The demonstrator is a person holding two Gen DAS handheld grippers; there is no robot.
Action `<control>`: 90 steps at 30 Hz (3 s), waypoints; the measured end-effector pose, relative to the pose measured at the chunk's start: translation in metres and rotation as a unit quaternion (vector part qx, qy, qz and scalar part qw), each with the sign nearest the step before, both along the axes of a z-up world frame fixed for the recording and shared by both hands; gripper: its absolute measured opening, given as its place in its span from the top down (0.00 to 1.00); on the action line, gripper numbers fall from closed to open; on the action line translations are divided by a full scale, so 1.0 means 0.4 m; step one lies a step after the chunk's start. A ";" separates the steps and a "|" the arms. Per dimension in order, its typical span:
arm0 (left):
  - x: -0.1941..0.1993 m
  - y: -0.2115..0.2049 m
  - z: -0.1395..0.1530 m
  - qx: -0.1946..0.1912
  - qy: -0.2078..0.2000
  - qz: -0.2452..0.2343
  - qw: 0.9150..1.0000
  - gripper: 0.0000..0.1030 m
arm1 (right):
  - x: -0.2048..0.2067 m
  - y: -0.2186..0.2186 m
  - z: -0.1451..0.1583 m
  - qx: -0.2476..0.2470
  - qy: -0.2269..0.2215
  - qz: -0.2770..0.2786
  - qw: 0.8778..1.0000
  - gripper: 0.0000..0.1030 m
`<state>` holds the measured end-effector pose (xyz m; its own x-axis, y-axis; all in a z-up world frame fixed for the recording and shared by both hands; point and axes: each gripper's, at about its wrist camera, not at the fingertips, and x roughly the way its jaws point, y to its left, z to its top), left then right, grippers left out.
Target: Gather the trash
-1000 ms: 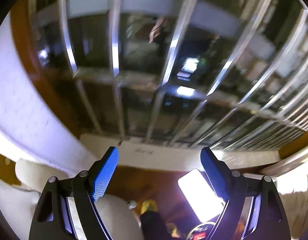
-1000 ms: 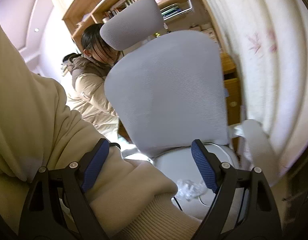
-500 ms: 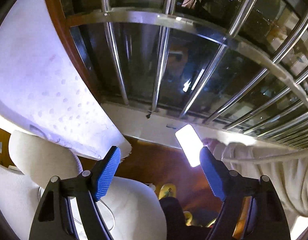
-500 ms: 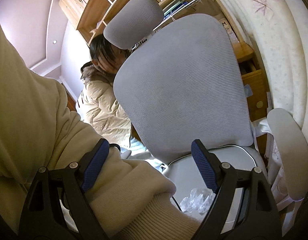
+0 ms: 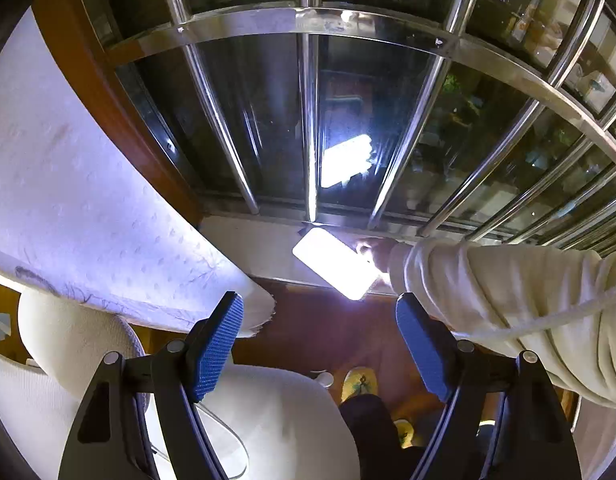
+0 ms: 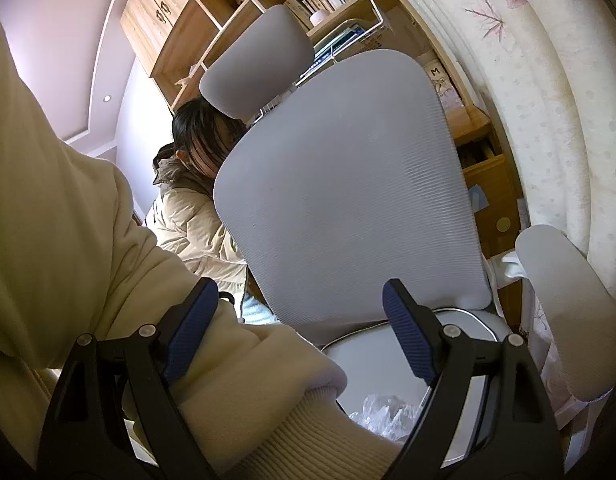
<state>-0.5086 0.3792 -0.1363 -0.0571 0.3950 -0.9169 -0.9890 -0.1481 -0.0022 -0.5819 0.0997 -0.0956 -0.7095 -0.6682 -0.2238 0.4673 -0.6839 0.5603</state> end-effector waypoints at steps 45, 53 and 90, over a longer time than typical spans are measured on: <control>0.021 -0.018 -0.084 -0.017 0.006 -0.065 0.998 0.34 | 0.006 0.006 -0.083 -0.014 0.009 -0.053 0.998 0.19; 0.060 -0.007 -0.079 -0.012 0.009 -0.074 0.997 0.34 | 0.039 0.023 -0.081 -0.013 0.004 -0.064 0.998 0.19; 1.181 -0.243 0.724 0.248 0.031 -0.542 0.802 0.28 | 0.809 0.071 0.588 0.197 -0.136 -0.570 0.786 0.19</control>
